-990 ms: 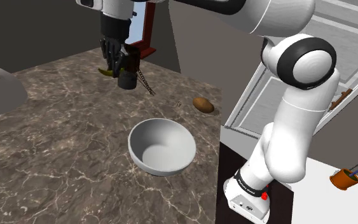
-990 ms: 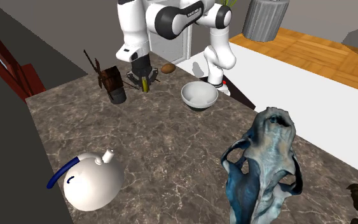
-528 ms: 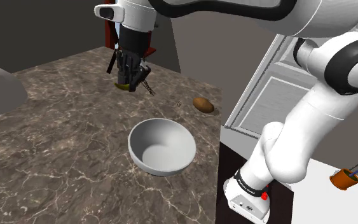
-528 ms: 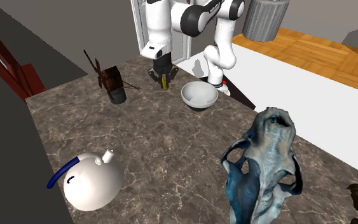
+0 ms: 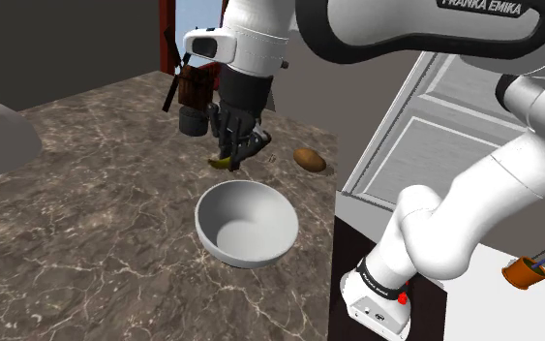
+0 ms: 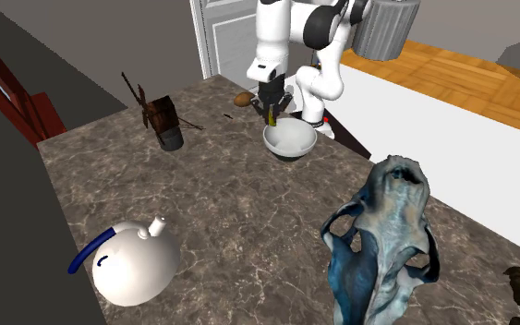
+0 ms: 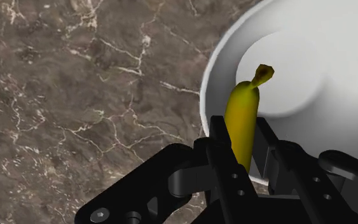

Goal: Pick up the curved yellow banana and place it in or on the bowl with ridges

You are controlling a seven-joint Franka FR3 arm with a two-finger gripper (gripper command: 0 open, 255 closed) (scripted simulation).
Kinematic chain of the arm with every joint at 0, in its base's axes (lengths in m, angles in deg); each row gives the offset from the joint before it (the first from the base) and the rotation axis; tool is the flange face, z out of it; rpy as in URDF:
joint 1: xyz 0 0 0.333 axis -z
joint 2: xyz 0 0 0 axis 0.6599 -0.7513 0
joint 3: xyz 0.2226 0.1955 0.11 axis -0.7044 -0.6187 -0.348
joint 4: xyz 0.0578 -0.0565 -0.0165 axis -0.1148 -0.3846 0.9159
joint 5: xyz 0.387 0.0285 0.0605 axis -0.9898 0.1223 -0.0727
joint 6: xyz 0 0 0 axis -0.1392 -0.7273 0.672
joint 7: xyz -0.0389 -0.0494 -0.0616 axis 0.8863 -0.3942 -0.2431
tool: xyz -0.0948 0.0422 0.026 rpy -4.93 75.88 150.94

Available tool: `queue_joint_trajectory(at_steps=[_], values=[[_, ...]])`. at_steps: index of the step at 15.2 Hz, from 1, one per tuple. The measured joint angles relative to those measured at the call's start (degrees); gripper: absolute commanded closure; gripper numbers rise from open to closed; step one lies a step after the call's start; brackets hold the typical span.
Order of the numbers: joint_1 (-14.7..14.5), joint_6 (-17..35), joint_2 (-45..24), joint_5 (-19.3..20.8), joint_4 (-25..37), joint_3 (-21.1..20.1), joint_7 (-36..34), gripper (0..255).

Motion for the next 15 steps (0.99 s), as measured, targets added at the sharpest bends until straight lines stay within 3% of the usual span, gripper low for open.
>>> queue_joint_trajectory(at_steps=[6,15], values=[[-2.56,-0.10,8.68,-2.93,-8.11,-2.21,-3.40,255],[-3.15,6.29,9.81,-3.82,-15.60,-3.05,-3.54,255]])
